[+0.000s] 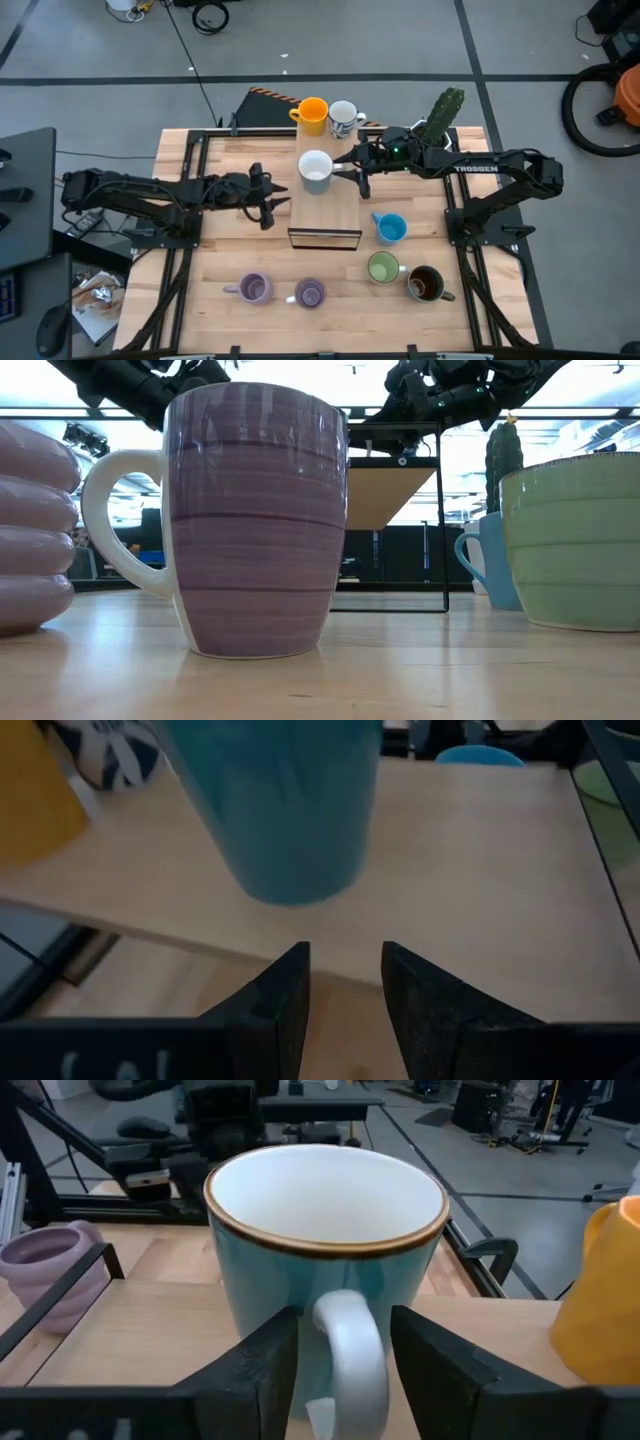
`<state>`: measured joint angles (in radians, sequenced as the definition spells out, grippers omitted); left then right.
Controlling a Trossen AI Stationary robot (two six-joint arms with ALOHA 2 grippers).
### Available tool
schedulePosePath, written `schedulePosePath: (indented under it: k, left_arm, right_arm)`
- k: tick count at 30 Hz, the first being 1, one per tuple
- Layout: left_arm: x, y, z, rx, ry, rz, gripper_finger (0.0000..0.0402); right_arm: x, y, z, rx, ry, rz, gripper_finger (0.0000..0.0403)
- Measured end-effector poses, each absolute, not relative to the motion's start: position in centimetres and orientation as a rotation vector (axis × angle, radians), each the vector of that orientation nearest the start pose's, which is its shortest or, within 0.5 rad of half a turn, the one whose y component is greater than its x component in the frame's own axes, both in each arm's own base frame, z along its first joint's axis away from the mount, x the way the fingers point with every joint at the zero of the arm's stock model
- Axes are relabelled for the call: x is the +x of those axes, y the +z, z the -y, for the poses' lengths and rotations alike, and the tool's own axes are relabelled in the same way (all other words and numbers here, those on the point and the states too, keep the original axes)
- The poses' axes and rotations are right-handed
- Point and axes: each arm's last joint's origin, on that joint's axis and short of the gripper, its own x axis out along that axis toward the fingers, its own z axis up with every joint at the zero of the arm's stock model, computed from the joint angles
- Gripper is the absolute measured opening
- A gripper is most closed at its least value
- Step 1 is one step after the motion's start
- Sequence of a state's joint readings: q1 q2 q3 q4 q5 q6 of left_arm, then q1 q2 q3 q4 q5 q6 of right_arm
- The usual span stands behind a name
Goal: Place coffee mugs
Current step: Put the left light blue mug on the shelf aligned with the blue mug
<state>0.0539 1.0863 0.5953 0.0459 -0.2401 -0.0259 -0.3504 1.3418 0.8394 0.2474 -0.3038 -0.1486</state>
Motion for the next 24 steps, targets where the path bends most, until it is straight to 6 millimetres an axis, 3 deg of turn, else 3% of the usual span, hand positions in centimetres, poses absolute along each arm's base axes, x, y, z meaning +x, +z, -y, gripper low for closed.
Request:
schedulePosePath:
  k: [14,24]
  left_arm:
    - [22.7,23.0,0.4,-0.007,0.204,-0.455,0.0133]
    - [22.7,23.0,0.7,0.010,0.194,-0.456,0.0133]
  right_arm:
    - [28.1,27.2,9.5,-0.083,-0.078,-0.240,0.0100]
    - [28.1,27.2,9.5,-0.084,-0.096,-0.242,0.0073]
